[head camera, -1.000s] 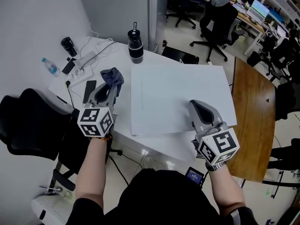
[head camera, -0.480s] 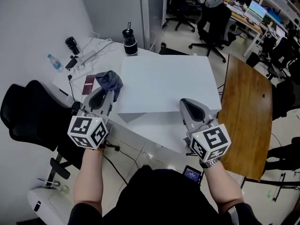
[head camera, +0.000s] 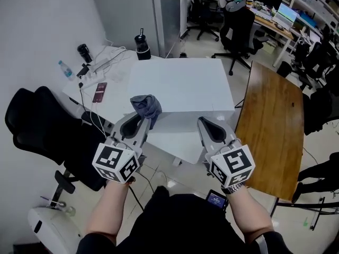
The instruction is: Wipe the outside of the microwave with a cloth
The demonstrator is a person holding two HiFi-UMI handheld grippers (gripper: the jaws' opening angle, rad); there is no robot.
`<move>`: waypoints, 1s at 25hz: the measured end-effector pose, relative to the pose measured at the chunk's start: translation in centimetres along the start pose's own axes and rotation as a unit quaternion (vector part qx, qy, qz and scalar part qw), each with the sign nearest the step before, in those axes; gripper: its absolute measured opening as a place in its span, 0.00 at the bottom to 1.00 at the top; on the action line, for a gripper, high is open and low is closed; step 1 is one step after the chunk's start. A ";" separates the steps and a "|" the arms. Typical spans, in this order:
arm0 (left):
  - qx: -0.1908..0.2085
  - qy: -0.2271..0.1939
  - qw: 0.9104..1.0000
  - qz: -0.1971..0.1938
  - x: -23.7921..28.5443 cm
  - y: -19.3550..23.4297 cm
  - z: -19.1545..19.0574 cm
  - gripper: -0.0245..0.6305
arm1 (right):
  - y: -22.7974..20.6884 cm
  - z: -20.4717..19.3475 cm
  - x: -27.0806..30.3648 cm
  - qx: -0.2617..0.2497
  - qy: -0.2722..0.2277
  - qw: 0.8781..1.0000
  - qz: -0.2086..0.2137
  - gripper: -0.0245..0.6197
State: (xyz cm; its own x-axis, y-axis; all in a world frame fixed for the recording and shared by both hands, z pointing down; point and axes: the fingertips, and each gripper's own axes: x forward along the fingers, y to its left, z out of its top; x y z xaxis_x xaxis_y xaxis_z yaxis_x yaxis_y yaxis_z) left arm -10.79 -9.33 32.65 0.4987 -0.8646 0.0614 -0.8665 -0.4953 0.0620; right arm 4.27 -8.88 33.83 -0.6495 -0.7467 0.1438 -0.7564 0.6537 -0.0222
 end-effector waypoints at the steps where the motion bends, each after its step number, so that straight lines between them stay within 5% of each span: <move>1: -0.001 0.000 1.000 -0.005 -0.2 -1.2 -0.1 0.13 | 0.2 -0.1 -0.7 -0.001 0.000 1.000 0.001 0.04; 12: 0.005 0.006 0.999 -0.038 -3.1 -11.1 -1.6 0.13 | 2.4 -1.1 -7.0 -0.001 -0.006 1.000 0.010 0.04; 25: 0.006 0.009 0.999 -0.041 -5.7 -15.5 -2.8 0.13 | 4.2 -1.9 -10.4 -0.005 -0.009 1.000 0.019 0.04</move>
State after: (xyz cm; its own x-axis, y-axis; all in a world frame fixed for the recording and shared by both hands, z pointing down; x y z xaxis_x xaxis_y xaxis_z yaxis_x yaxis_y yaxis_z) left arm -0.14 3.53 34.08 0.5688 -0.8191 0.0740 -0.8224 -0.5661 0.0561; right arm 8.00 1.88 34.12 -0.6792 -0.7232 0.1251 -0.7304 0.6828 -0.0177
